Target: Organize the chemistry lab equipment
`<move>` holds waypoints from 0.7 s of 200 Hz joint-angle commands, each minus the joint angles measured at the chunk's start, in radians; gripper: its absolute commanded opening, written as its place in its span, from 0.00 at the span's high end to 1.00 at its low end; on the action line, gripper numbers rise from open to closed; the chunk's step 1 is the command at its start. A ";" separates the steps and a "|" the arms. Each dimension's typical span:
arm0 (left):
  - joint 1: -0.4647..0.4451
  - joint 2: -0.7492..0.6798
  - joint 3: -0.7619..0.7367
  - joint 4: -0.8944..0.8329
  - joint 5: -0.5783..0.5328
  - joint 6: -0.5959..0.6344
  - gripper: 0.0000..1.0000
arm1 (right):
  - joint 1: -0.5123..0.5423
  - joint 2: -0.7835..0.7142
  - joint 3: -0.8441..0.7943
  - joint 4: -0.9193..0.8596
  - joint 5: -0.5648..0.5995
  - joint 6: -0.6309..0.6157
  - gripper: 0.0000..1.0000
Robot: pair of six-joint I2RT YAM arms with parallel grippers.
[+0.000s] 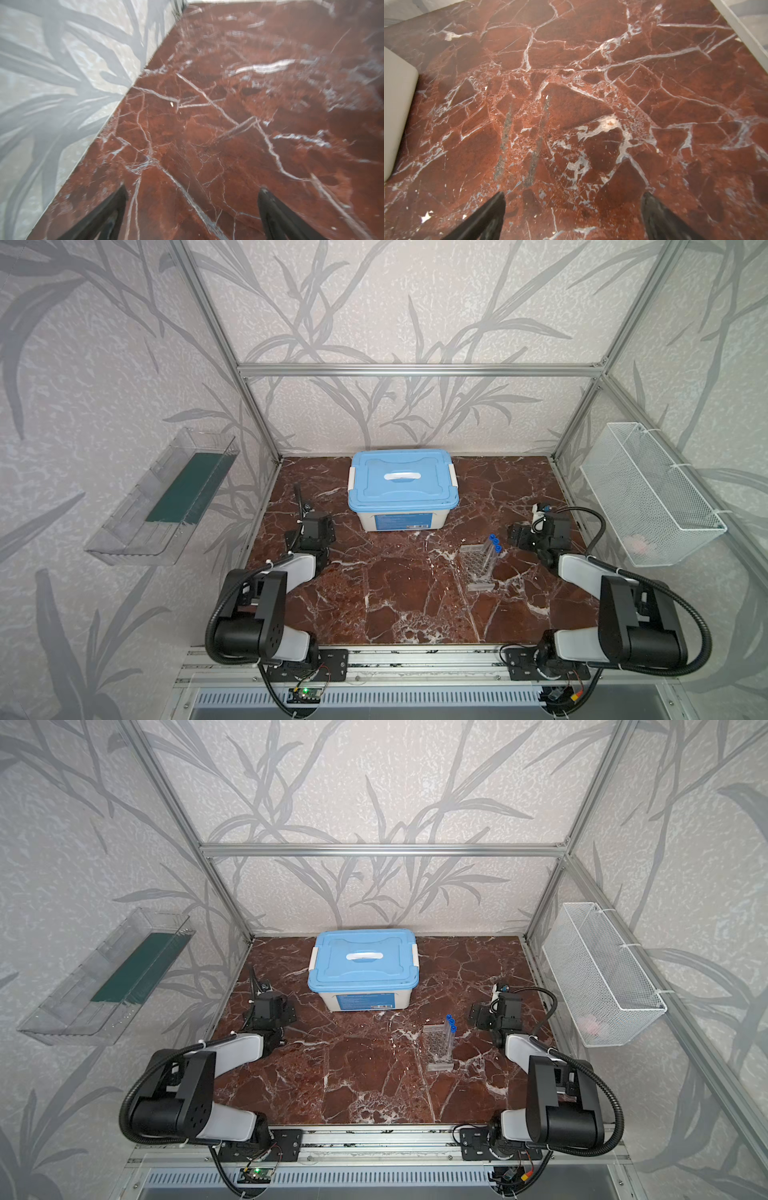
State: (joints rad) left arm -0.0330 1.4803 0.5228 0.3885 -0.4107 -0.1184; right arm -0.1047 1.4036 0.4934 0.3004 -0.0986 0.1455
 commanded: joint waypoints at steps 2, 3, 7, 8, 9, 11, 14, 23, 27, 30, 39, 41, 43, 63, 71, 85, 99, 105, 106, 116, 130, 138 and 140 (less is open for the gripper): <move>0.033 0.032 -0.006 0.256 0.080 0.035 0.01 | 0.000 0.018 -0.029 0.294 -0.013 -0.032 0.01; 0.033 0.034 -0.006 0.256 0.080 0.031 0.01 | 0.001 0.021 -0.030 0.302 -0.013 -0.032 0.01; 0.035 0.039 -0.007 0.250 0.086 0.022 0.01 | 0.000 0.027 -0.035 0.321 -0.014 -0.025 0.01; 0.035 0.040 -0.008 0.250 0.089 0.021 0.01 | -0.001 0.030 -0.036 0.325 -0.015 -0.023 0.01; 0.036 0.041 -0.010 0.251 0.091 0.021 0.01 | -0.001 0.031 -0.036 0.328 -0.015 -0.021 0.01; 0.038 0.043 -0.014 0.267 0.094 0.027 0.01 | 0.000 0.035 -0.036 0.333 -0.015 -0.019 0.01; 0.039 0.045 -0.021 0.286 0.100 0.035 0.01 | -0.001 0.040 -0.038 0.340 -0.018 -0.019 0.01; 0.040 0.037 -0.036 0.304 0.126 0.032 0.01 | 0.000 0.058 -0.038 0.365 -0.043 -0.030 0.01; 0.042 0.034 -0.043 0.310 0.134 0.030 0.01 | 0.001 0.062 -0.037 0.370 -0.051 -0.033 0.01; 0.045 0.034 -0.050 0.321 0.142 0.031 0.01 | 0.002 0.062 -0.034 0.367 -0.055 -0.036 0.01; 0.052 0.034 -0.074 0.373 0.173 0.035 0.01 | 0.003 0.058 -0.029 0.348 -0.058 -0.039 0.01; 0.052 0.034 -0.080 0.380 0.180 0.036 0.01 | 0.002 0.058 -0.029 0.347 -0.058 -0.040 0.01; 0.053 0.033 -0.086 0.389 0.189 0.037 0.01 | 0.004 0.057 -0.029 0.348 -0.058 -0.041 0.01; 0.056 0.067 -0.135 0.518 0.225 0.058 0.01 | 0.017 0.045 -0.064 0.407 -0.068 -0.063 0.01; 0.054 0.078 -0.144 0.543 0.237 0.063 0.01 | 0.030 0.038 -0.090 0.461 -0.063 -0.078 0.01; 0.055 0.080 -0.150 0.554 0.256 0.068 0.01 | 0.054 0.032 -0.131 0.534 -0.048 -0.104 0.01; 0.055 0.079 -0.147 0.546 0.268 0.072 0.01 | 0.074 0.037 -0.147 0.567 -0.035 -0.126 0.01; 0.055 0.080 -0.145 0.544 0.272 0.073 0.01 | 0.082 0.045 -0.151 0.580 -0.032 -0.134 0.01; 0.055 0.080 -0.145 0.544 0.274 0.074 0.01 | 0.083 0.046 -0.151 0.582 -0.032 -0.135 0.01; 0.053 0.083 -0.138 0.535 0.296 0.087 0.01 | 0.100 0.063 -0.151 0.590 -0.021 -0.152 0.01; 0.056 0.081 -0.138 0.531 0.305 0.083 0.01 | 0.124 0.154 -0.175 0.732 0.025 -0.160 0.01; 0.057 0.081 -0.139 0.535 0.313 0.083 0.01 | 0.129 0.196 -0.192 0.836 0.037 -0.159 0.01; 0.057 0.080 -0.140 0.535 0.318 0.084 0.01 | 0.130 0.191 -0.193 0.832 0.037 -0.158 0.01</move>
State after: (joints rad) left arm 0.0162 1.5593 0.3759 0.8768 -0.1421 -0.0616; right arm 0.0063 1.5074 0.3363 0.8772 -0.1196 0.0238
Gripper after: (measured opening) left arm 0.994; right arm 0.991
